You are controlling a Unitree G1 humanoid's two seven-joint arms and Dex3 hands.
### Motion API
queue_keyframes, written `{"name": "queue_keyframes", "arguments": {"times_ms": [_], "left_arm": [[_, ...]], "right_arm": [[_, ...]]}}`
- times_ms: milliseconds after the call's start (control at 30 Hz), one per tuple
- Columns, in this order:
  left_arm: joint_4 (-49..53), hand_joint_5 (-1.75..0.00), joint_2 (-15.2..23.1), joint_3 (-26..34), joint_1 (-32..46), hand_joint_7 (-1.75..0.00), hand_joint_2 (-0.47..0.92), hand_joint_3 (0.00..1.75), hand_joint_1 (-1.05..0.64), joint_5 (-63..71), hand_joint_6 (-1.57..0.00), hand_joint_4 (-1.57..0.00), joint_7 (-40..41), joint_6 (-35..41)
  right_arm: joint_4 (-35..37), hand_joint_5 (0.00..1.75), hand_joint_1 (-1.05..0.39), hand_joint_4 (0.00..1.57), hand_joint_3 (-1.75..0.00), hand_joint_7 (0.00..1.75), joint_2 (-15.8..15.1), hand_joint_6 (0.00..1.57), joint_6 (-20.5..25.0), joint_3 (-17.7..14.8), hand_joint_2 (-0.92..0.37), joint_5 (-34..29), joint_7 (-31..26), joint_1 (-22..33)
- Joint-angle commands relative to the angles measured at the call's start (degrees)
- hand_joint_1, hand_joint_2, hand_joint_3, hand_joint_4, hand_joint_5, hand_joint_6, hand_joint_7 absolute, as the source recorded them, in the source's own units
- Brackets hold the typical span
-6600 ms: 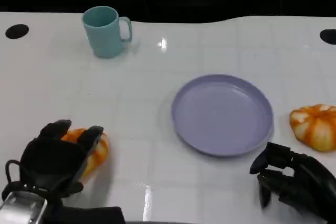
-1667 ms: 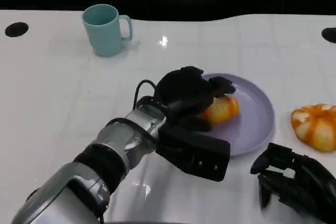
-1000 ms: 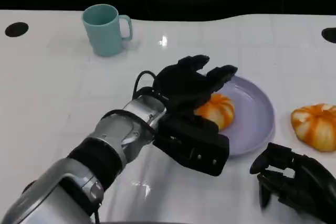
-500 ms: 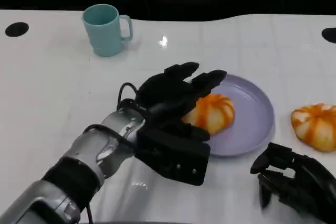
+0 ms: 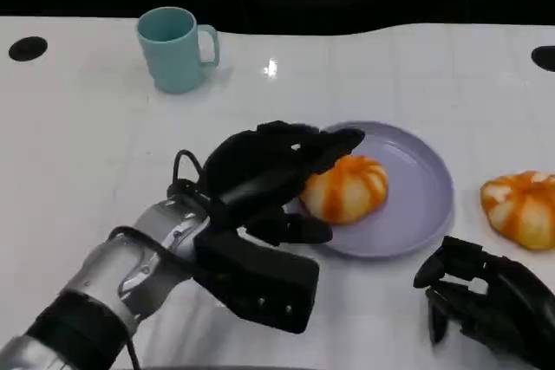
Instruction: Grasp the bread from the table and place it into the plate.
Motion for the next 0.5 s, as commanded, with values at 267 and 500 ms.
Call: {"name": "queue_keyframes", "arguments": {"times_ms": [267,500], "left_arm": [[-1.7,-0.89,1.7,3.9,5.3,-0.17,0.92,0.46,-0.67,-1.7,-0.58,-0.40,7.1,-8.3],[-4.9,-1.07,0.9,7.5,12.2,-0.29,0.92,0.43,-0.59,-8.5,-0.77,-0.59,8.6,-13.4]], "right_arm": [[0.7,1.75,-0.51,0.67,-0.23,1.38,-0.8,0.70,1.2,-0.1,-0.92,0.0,0.0,0.9],[0.4,1.75,-0.49,0.67,-0.25,1.38,-0.9,0.69,1.5,-0.1,-0.92,0.3,0.3,1.0]]}}
